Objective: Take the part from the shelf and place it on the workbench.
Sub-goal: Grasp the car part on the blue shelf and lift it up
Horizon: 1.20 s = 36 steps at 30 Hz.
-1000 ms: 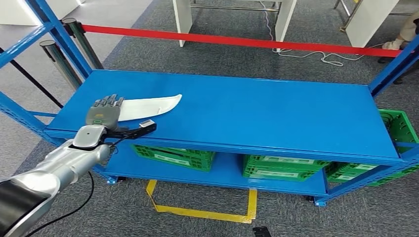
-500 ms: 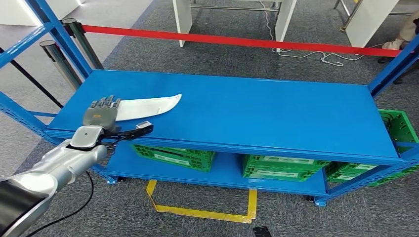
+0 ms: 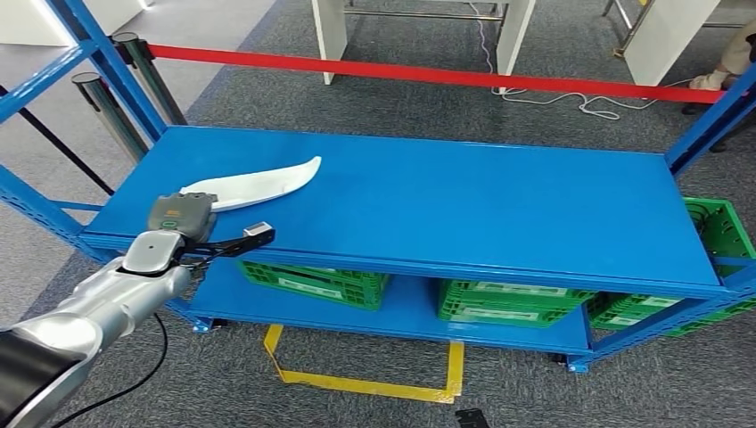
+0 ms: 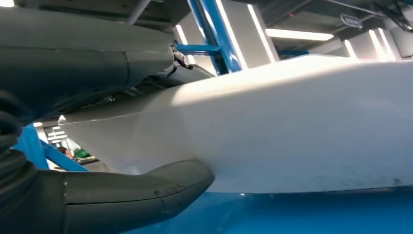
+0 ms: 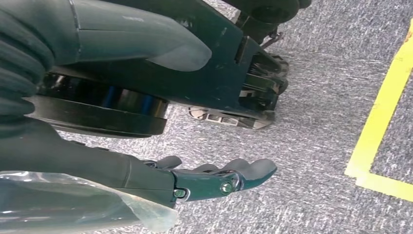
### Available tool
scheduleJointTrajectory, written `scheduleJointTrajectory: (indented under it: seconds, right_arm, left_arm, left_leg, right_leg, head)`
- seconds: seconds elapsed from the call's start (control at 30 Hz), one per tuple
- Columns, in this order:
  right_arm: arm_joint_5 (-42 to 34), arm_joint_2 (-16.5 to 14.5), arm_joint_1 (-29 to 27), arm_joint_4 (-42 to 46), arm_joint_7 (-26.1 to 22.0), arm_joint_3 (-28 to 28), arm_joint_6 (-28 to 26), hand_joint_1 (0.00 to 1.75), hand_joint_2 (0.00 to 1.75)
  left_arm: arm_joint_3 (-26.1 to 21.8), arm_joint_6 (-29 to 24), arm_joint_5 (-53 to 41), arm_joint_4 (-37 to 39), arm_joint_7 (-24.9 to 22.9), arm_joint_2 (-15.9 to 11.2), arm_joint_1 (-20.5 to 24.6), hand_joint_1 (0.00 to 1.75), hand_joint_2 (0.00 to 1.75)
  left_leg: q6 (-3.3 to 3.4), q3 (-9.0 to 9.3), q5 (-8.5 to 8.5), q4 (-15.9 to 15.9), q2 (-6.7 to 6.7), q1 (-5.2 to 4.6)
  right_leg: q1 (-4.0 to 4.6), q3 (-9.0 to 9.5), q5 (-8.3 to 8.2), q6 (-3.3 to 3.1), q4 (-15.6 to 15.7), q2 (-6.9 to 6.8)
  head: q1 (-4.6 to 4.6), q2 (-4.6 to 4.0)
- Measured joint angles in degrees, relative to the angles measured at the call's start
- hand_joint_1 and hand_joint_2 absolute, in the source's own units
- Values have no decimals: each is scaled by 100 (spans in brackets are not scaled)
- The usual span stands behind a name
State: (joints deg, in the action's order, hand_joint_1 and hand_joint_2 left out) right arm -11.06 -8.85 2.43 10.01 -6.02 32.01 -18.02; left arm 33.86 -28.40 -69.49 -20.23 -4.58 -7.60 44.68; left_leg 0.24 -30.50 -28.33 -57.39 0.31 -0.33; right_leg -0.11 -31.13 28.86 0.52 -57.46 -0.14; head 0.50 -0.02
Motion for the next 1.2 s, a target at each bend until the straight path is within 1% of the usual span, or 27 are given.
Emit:
scheduleJointTrajectory:
  seconds: [0.2, 0.27, 0.4, 0.5, 0.6, 0.7, 0.77, 0.8, 0.83, 0.93, 0.97, 1.03, 1.07, 1.13, 1.17, 1.2]
  right_arm:
    - [-4, 2, -2, 0, -43, -1, 5, 0, 175]
    - [-19, 2, -4, 0, -54, -2, -10, 0, 175]
    - [-62, 2, -30, 0, -55, -5, -90, 0, 175]
    - [-68, 1, -41, 0, -54, -7, -98, 0, 175]
    - [-70, 1, -50, 0, -54, -8, -100, 0, 175]
    - [-70, 0, -48, -2, -54, -8, -101, 0, 175]
    - [-74, 1, -50, -2, -54, -8, -112, 0, 175]
    - [-79, 1, -50, -2, -52, -9, -127, 0, 175]
    - [-89, 1, -52, -2, -49, -11, -147, 0, 175]
    - [-118, 0, -52, -2, -23, -16, -221, 0, 175]
    - [-122, 0, -51, -2, -17, -17, -239, 0, 175]
    - [-130, 0, -50, -2, -14, -19, -262, 0, 175]
    - [-176, 0, -52, -3, -39, -25, -222, 0, 175]
    - [-311, 0, -56, -4, -127, -62, -39, 0, 175]
    - [-389, 0, -59, -4, -176, -88, 81, 0, 175]
    - [-431, -1, -61, -4, -198, -113, 154, 0, 175]
  left_arm:
    - [-263, -916, 30, -78, 396, -18, -133, 175, 175]
    - [-454, -1079, -155, -340, 573, -20, -290, 175, 175]
    - [-1313, -1139, -766, -1323, 1175, 45, -798, 175, 175]
    - [-1789, -1149, -838, -1781, 1268, 104, -1005, 175, 175]
    - [-2064, -1149, -845, -2055, 1280, 117, -1108, 175, 175]
    - [-2218, -1149, -846, -2222, 1283, 122, -1176, 175, 175]
    - [-2319, -1149, -849, -2337, 1428, 161, -1231, 175, 175]
    - [-2420, -1149, -846, -2436, 1634, 217, -1273, 175, 175]
    - [-2574, -1149, -823, -2566, 1935, 304, -1322, 175, 175]
    - [-3192, -1149, -540, -3037, 3043, 736, -1464, 175, 175]
    - [-3333, -1149, -429, -3141, 3294, 861, -1494, 175, 175]
    - [-3502, -1149, -237, -3265, 3601, 1013, -1529, 175, 175]
    - [-3616, -1147, 192, -3410, 3820, 1172, -1598, 175, 175]
    - [-3742, -1147, 1531, -3823, 4194, 1545, -1837, 175, 175]
    - [-3719, -1149, 2287, -4051, 4277, 1708, -2013, 175, 175]
    - [-3547, -1155, 2830, -4263, 4202, 1746, -2173, 175, 175]
  left_leg:
    - [0, 0, 0, 0, 0, 0]
    - [0, 1, 0, 0, 2, -1]
    - [0, -5, -1, 0, 6, -1]
    - [-1, -7, -2, 0, 17, 0]
    - [0, -7, -1, -1, 19, 0]
    - [0, -7, 0, -1, 18, 0]
    - [0, -7, 0, -1, 18, 0]
    - [0, -7, 0, -1, 18, 0]
    - [0, -7, 0, -2, 17, -1]
    - [1, -12, 0, -5, 12, -1]
    - [1, -14, 0, -5, 11, -1]
    - [1, -15, 0, -6, 11, -2]
    - [2, -15, -2, -6, 11, -3]
    - [5, -15, -5, -7, 13, -6]
    - [7, -15, -8, -8, 14, -8]
    - [9, -16, -9, -11, 15, -10]
  right_leg:
    - [0, -1, 0, 0, 0, 1]
    - [0, -3, 0, 0, 0, 4]
    - [0, -9, 0, 0, 0, 6]
    - [0, -13, -1, 0, 0, 21]
    - [0, -15, -1, 0, 0, 16]
    - [0, -14, -3, -1, 0, 14]
    - [0, -14, -4, -1, -1, 15]
    - [0, -15, -4, -2, -1, 15]
    - [0, -16, -5, -1, -1, 14]
    - [-1, -17, -5, -1, 0, 7]
    - [-1, -16, -4, -1, 0, 6]
    - [-2, -16, -5, -1, 0, 8]
    - [-3, -16, -5, -1, 0, 10]
    - [-6, -17, -5, 0, 2, 16]
    - [-8, -18, -5, 0, 3, 18]
    - [-8, -20, -6, 1, 5, 18]
  head:
    - [0, 0]
    - [1, 0]
    - [-1, 0]
    - [1, 0]
    - [1, 0]
    - [1, 0]
    - [1, 0]
    - [1, 0]
    - [1, 0]
    - [0, 0]
    - [0, 0]
    - [0, 0]
    - [0, 0]
    - [-1, 0]
    - [-1, 0]
    - [1, 0]
